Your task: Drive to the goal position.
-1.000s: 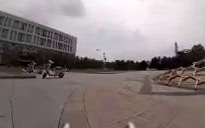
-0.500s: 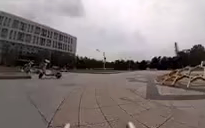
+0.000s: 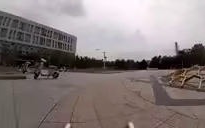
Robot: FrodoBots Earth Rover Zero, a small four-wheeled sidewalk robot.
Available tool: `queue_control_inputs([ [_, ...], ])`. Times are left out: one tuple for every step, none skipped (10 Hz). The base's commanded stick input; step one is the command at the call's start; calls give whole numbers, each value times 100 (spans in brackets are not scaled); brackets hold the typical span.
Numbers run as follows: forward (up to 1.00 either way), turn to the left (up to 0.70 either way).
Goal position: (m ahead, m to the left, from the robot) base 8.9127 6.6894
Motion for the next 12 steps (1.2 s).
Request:
queue_control_inputs([
  [84,0],
  [84,0],
  [84,0],
  [84,0],
  [84,0],
  [84,0],
  [84,0],
  [84,0],
  [84,0],
  [84,0],
  [84,0],
  [84,0],
])
